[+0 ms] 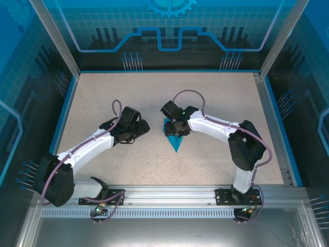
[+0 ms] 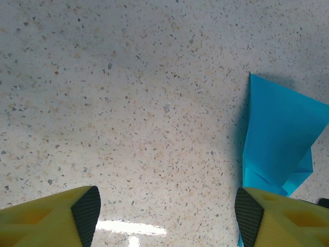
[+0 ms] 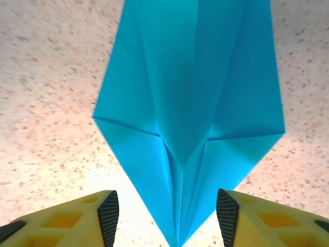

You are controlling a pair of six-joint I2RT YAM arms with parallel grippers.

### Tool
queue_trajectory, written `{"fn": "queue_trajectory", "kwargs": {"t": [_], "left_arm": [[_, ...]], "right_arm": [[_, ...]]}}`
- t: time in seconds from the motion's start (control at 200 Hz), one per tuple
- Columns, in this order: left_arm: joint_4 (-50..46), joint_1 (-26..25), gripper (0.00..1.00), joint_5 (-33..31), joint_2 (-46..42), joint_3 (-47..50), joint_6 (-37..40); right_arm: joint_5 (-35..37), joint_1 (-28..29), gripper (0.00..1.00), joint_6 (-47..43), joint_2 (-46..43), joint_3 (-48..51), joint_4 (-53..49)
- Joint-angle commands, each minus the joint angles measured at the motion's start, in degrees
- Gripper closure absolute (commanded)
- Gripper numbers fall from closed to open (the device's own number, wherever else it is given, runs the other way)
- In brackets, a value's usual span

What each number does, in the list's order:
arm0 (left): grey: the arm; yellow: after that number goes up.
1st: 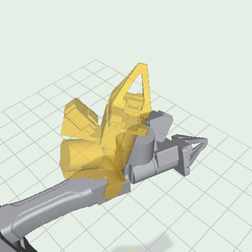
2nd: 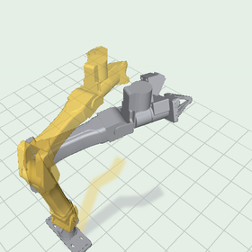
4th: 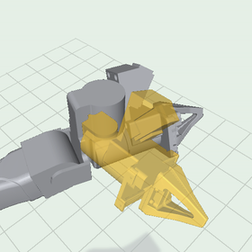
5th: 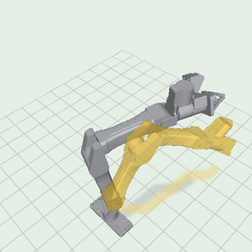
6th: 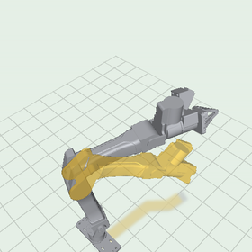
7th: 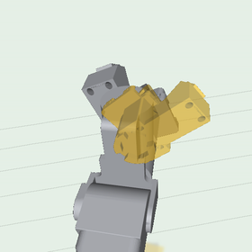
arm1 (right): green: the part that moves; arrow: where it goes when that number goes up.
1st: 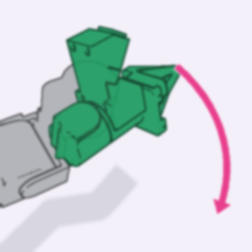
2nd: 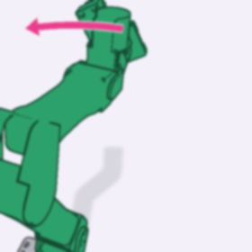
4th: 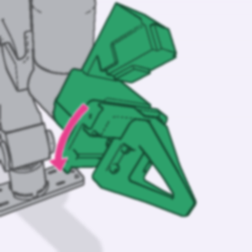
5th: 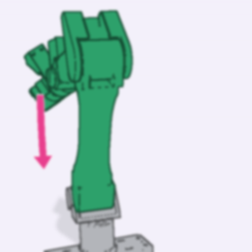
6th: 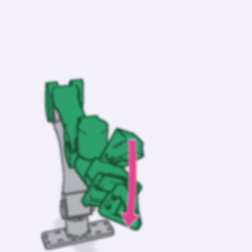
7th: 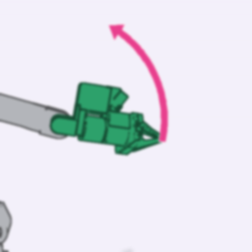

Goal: Fold a paper plane with a square sheet of paper (pick it up from the middle)
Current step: Move a paper plane to the center of the table, then reset both arms

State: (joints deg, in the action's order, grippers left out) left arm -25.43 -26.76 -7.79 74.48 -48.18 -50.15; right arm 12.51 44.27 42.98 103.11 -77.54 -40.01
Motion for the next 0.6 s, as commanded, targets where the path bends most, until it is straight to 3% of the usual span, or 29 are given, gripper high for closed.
{"fn": "queue_trajectory", "kwargs": {"t": [0.0,0.165,0.34,0.43,0.595], "left_arm": [[-1.7,0.3,0.26,-2.3,-1.6,-1.3,2.0],[-1.6,0.4,0.22,-4.7,-3.8,-1.2,3.9],[-1.4,0.4,0.02,-11.5,-8.5,-0.6,7.5],[-2.9,0.3,0.01,-18.5,-9.9,-1.0,9.7],[1.3,0.5,0.01,-29.7,-11.2,1.6,17.1]], "right_arm": [[4.3,0.2,0.43,-1.4,-5.5,1.7,-1.3],[15.0,0.4,0.39,-4.8,-19.2,7.7,2.0],[29.2,-1.0,0.25,-12.5,-35.6,18.1,8.9],[34.1,-6.1,0.05,-16.0,-40.3,22.7,11.3],[29.6,-18.6,0.03,-28.2,-40.3,31.7,20.0]]}}
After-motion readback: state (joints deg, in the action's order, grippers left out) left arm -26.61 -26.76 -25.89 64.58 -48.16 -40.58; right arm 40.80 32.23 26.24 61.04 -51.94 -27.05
